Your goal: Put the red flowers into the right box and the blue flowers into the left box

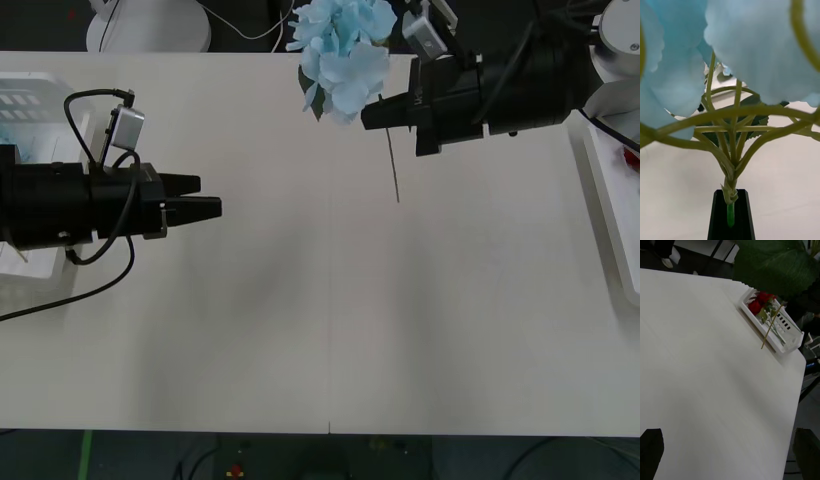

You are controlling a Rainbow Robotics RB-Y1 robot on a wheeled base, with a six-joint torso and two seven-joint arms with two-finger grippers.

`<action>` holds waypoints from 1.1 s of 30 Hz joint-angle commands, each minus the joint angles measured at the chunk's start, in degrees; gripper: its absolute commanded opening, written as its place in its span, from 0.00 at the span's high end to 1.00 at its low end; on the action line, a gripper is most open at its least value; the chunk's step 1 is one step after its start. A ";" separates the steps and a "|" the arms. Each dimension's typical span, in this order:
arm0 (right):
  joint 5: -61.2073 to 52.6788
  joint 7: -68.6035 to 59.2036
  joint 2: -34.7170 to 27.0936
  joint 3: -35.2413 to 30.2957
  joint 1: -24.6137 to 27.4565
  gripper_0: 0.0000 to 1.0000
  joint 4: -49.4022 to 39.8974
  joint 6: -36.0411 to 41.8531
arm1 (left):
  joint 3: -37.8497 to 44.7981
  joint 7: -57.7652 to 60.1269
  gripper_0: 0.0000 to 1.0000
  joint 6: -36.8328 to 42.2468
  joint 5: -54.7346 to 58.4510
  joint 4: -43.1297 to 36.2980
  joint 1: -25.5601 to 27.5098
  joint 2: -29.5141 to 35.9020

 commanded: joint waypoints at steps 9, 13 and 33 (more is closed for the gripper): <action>-3.14 -13.77 7.60 -1.08 -5.63 1.00 -2.96 -3.69 | -3.04 -19.59 0.00 -8.34 19.33 -0.65 9.71 -5.15; -3.05 -18.34 10.59 -0.38 -5.81 1.00 -3.57 -7.29 | -7.70 -26.93 0.00 -13.79 24.87 -0.65 11.12 -6.38; 2.04 -20.10 15.95 4.37 -7.13 1.00 -3.57 -13.80 | -20.88 -26.93 0.00 -29.26 39.46 -0.74 6.02 -7.87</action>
